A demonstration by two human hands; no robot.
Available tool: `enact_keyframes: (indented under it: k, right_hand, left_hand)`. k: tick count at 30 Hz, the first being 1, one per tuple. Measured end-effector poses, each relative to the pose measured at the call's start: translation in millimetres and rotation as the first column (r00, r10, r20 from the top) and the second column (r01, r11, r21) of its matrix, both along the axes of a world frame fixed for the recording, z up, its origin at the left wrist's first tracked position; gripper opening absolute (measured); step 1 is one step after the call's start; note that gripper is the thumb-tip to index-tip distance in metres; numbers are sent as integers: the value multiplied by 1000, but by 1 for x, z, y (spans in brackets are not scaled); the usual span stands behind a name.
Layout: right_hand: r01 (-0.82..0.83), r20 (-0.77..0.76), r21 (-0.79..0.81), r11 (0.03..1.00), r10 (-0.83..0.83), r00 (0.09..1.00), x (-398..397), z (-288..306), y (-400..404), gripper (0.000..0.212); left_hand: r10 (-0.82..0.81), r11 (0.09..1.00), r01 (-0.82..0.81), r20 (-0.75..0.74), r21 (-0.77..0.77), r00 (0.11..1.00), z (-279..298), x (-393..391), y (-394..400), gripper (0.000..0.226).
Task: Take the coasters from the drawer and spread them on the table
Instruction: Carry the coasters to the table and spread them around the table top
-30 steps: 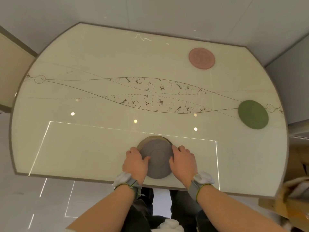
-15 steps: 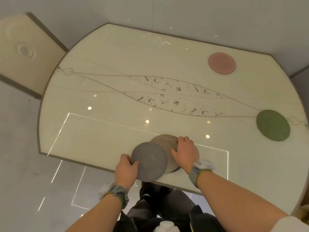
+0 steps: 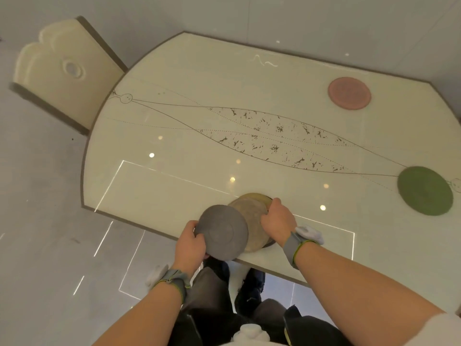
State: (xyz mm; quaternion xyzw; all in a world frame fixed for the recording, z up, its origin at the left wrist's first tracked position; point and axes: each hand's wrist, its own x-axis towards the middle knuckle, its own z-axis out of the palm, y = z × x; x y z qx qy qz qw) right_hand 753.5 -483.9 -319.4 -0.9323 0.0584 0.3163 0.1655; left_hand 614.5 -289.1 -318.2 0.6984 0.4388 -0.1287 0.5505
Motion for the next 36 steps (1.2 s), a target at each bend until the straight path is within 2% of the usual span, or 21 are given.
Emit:
enact_keyframes:
  k: [2, 5, 9, 13, 20, 26, 32, 34, 36]
  right_hand:
    - [4, -36, 29, 1000, -3, 999, 2, 4, 3, 26]
    - [-95, -37, 42, 995, 97, 995, 21, 11, 24, 12]
    - [-191, 67, 46, 980, 188, 980, 56, 17, 76, 27]
    - [-238, 137, 84, 968, 225, 965, 90, 16, 123, 30]
    - [-77, 194, 248, 966, 28, 981, 171, 15, 216, 27]
    - [31, 220, 338, 941, -111, 969, 227, 11, 266, 24]
    - [106, 242, 340, 934, -196, 950, 284, 4, 285, 24]
    - [106, 263, 325, 940, -198, 944, 312, 0, 285, 25]
    - [105, 280, 313, 944, -198, 939, 337, 0, 284, 27]
  left_hand:
    - [8, 999, -6, 27, -50, 1000, 1, 6, 5, 33]
    - [70, 994, -65, 53, -82, 996, 3, 24, 27, 37]
    - [205, 973, -192, 99, -129, 974, 3, 59, 81, 33]
    - [332, 934, -307, 126, -181, 935, 4, 100, 144, 34]
    - [458, 883, -424, 174, -200, 872, 3, 203, 270, 34]
    - [480, 874, -447, 202, -190, 854, 2, 281, 333, 35]
    - [399, 917, -392, 129, -75, 908, -22, 315, 359, 36]
    - [320, 945, -325, 99, 39, 942, -29, 322, 361, 37]
    - [209, 949, -213, 38, 235, 977, -33, 324, 360, 44]
